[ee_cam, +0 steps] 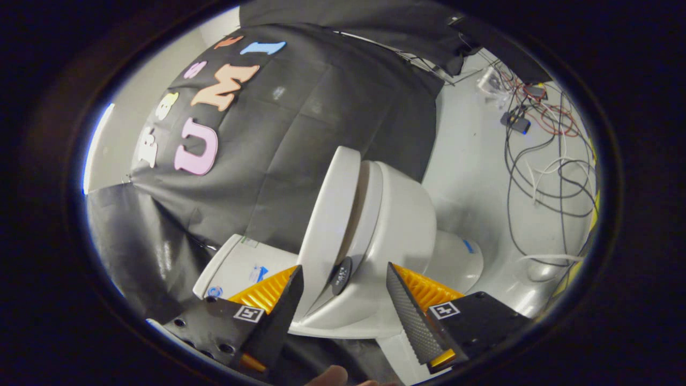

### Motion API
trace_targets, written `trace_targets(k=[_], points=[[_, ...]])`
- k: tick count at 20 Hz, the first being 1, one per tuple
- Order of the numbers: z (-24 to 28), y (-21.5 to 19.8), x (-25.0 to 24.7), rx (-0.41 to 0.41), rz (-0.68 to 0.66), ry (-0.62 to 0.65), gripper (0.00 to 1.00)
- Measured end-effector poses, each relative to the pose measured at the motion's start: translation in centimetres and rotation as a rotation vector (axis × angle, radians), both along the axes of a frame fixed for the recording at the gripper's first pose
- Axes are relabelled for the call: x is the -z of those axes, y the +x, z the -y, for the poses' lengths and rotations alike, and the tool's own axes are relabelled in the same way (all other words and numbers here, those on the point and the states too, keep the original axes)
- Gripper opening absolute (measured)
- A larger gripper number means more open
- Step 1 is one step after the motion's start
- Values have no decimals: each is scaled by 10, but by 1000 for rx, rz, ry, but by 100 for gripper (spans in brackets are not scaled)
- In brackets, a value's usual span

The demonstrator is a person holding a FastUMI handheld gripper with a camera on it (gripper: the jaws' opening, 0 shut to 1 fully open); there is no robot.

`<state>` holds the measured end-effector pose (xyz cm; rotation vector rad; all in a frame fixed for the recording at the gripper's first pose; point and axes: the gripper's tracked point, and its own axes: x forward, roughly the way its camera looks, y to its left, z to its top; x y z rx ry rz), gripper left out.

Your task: Open the toilet lid.

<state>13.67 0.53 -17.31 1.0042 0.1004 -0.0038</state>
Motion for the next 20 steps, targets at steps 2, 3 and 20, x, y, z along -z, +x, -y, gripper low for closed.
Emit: trace_targets(k=[2, 3, 20], points=[[9, 16, 9, 44, -46, 60, 75], [3, 16, 19, 20, -85, 88, 64], [-11, 16, 2, 191, -386, 184, 1]])
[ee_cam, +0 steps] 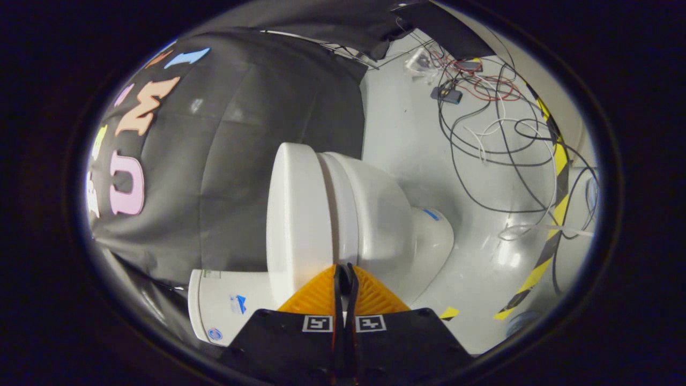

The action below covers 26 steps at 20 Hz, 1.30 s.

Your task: Open the toilet lid.

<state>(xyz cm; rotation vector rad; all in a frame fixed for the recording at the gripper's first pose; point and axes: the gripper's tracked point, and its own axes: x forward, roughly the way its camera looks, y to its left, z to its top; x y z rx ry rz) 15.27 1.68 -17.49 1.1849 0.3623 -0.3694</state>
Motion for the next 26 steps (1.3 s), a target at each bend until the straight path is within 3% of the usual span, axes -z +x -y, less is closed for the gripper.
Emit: trace_targets(k=[9, 26], points=[[-10, -1, -45, -49, 22, -161, 1], [-45, 5, -125, -59, 131, -379, 1]])
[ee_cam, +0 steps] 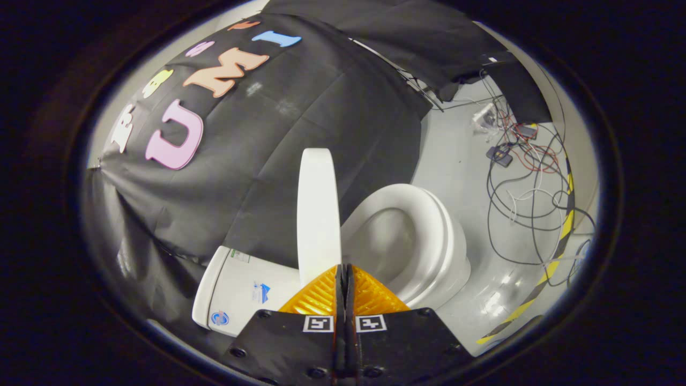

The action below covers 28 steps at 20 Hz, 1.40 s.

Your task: Open the toilet lid.

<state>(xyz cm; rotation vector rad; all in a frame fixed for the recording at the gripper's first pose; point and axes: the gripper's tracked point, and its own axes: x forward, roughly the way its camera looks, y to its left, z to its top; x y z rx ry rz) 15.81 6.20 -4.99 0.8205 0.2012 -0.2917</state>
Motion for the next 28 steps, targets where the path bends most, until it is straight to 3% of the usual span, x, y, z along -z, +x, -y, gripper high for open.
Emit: trace_targets(k=[28], points=[[-75, 12, -80, -69, 64, -339, 1]])
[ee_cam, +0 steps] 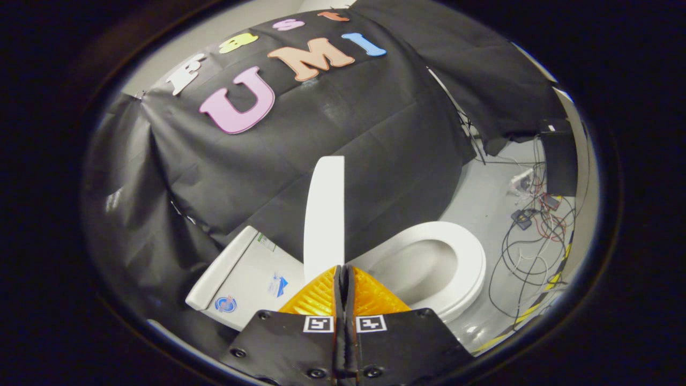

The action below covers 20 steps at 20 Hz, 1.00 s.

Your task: Open the toilet lid.

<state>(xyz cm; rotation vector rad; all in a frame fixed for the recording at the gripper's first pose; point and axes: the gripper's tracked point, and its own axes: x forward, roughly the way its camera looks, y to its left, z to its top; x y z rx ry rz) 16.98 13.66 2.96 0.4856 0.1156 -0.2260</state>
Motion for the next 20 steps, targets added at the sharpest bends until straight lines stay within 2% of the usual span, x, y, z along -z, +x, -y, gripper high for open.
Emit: trace_targets(k=[20], points=[[-66, 16, -32, -62, 20, -186, 1]])
